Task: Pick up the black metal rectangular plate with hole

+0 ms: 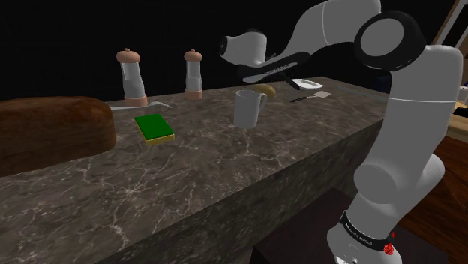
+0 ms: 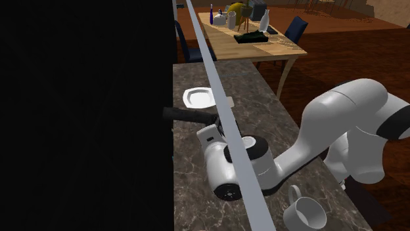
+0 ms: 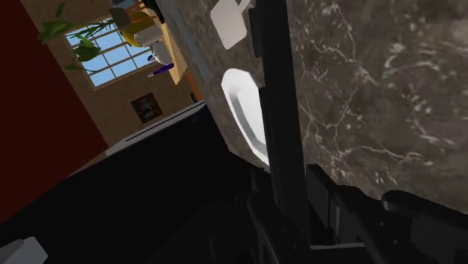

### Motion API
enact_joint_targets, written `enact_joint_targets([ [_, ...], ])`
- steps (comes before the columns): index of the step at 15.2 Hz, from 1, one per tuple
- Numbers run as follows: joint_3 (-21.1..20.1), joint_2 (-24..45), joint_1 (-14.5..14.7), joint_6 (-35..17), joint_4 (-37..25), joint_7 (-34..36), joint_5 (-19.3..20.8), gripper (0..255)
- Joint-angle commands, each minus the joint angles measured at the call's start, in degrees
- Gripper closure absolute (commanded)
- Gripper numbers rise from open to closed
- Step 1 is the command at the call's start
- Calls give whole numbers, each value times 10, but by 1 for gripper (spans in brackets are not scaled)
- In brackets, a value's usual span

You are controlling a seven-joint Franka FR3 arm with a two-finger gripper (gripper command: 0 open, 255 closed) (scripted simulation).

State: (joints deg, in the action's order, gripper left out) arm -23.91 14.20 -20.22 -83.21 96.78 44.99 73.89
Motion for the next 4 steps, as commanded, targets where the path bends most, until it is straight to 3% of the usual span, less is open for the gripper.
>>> enact_joint_targets([
  [1, 1, -4, -1, 1, -12, -12, 5, 255],
  [4, 1, -5, -1, 3, -17, -18, 5, 255],
])
